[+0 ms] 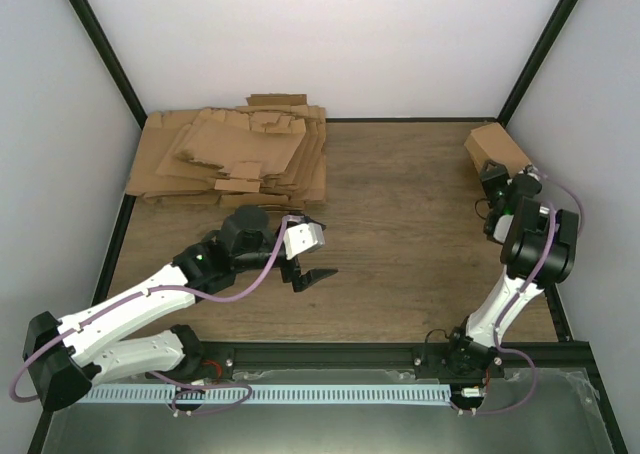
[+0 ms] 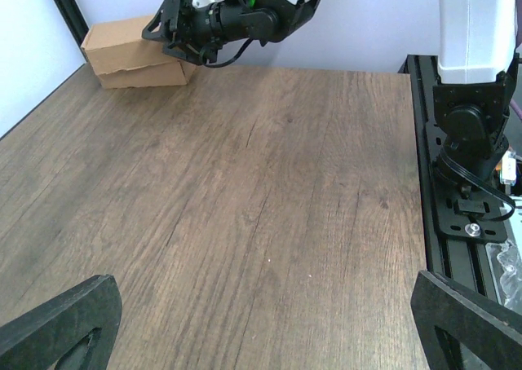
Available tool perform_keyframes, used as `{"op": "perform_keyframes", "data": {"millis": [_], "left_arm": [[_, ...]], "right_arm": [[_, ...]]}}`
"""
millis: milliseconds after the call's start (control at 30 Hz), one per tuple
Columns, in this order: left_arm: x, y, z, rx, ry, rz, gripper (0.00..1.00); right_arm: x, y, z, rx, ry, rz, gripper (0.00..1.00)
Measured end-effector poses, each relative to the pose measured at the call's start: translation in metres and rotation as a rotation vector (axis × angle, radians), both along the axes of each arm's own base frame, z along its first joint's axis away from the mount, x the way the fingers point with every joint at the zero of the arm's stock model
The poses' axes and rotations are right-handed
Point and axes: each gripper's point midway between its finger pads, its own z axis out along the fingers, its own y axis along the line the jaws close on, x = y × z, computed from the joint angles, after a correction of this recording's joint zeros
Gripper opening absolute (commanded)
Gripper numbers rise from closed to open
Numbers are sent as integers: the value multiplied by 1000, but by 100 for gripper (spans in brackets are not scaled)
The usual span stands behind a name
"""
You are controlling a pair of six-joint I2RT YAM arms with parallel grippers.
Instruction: Fold the paper box
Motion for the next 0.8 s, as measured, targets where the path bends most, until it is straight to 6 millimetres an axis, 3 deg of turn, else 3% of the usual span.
{"op": "perform_keyframes", "data": {"millis": [200, 333, 400, 600, 800], "left_arm": [[1, 0, -2, 4, 4, 2, 100], [3, 1, -2, 3, 8, 11, 100], [5, 2, -2, 1, 13, 21, 100], [15, 5, -6, 9, 35, 72, 100], [46, 12, -11, 14, 86, 225, 100]], "right_arm": [[2, 8, 0, -7, 3, 18, 51], [-11, 15, -2, -19, 15, 26, 54], [-19, 23, 6, -37, 5, 39, 59], [-41, 64, 42, -150, -52, 112, 90], [-67, 111, 83, -300, -130, 189, 100]]}}
